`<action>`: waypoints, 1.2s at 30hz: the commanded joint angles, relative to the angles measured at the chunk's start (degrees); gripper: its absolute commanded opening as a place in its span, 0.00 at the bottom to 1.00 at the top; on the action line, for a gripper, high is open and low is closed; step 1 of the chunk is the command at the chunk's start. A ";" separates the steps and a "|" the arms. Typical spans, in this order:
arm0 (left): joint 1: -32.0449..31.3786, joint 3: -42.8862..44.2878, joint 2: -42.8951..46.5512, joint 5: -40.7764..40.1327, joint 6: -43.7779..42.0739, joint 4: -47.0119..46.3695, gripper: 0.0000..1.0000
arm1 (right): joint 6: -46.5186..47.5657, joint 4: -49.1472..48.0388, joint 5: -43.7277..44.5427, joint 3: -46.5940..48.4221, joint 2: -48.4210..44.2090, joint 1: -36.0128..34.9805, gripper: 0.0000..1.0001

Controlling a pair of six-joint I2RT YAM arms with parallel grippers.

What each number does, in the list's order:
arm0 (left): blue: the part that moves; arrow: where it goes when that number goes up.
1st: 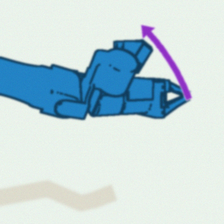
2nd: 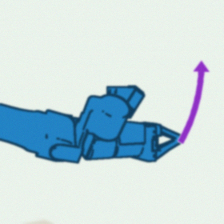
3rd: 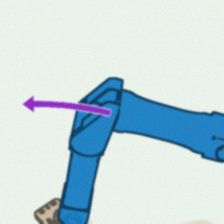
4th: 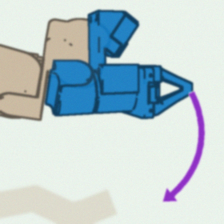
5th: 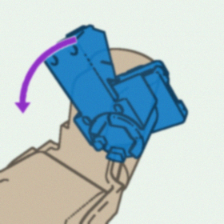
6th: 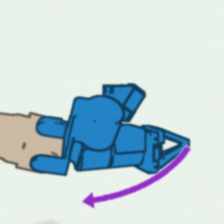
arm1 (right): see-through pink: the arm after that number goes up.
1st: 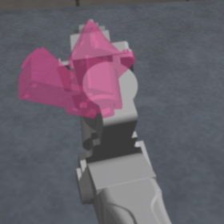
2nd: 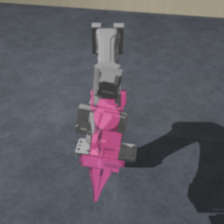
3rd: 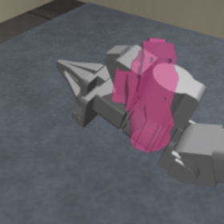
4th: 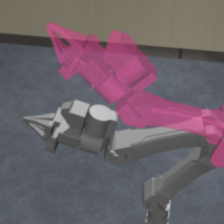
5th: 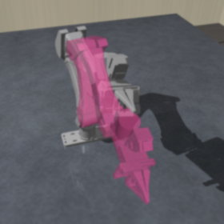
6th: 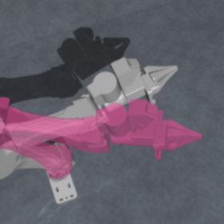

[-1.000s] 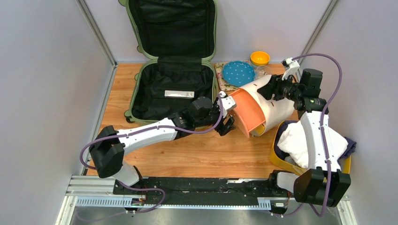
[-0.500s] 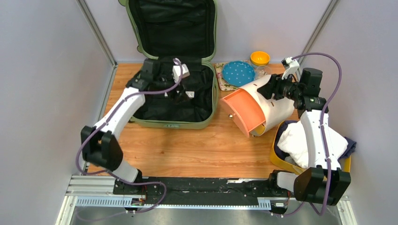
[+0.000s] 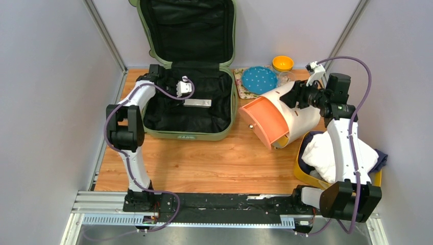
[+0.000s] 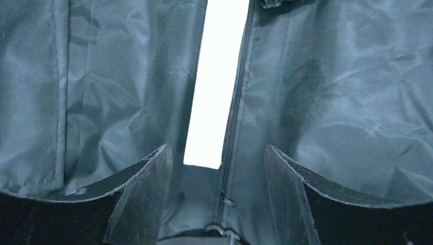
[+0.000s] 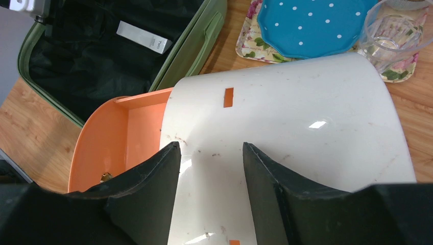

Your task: Open, take out, and arrange the luggage

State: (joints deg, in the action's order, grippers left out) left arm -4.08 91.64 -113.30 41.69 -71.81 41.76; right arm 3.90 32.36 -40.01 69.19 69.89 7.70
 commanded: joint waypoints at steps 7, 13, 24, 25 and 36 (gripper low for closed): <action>-0.32 0.39 -5.88 2.25 -14.23 -4.92 0.76 | 1.72 12.81 4.06 0.16 3.06 0.29 0.55; -0.06 1.96 -8.87 1.20 -15.90 -3.70 0.75 | 2.07 13.43 3.97 1.21 4.55 0.29 0.55; 1.61 2.67 -12.30 0.41 -11.52 -5.19 0.72 | 2.51 13.87 4.24 2.18 5.79 0.29 0.56; 1.70 2.76 -12.56 0.49 -10.99 -5.37 0.71 | 2.51 13.87 4.24 2.09 5.70 0.29 0.56; 2.41 -0.57 -8.71 2.08 4.90 -9.66 0.33 | 2.43 13.52 4.15 2.62 5.88 0.38 0.56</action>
State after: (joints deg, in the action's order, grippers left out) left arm -2.66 93.06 -124.95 41.39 -78.19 36.27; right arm 6.00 35.51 -39.68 73.30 73.65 7.70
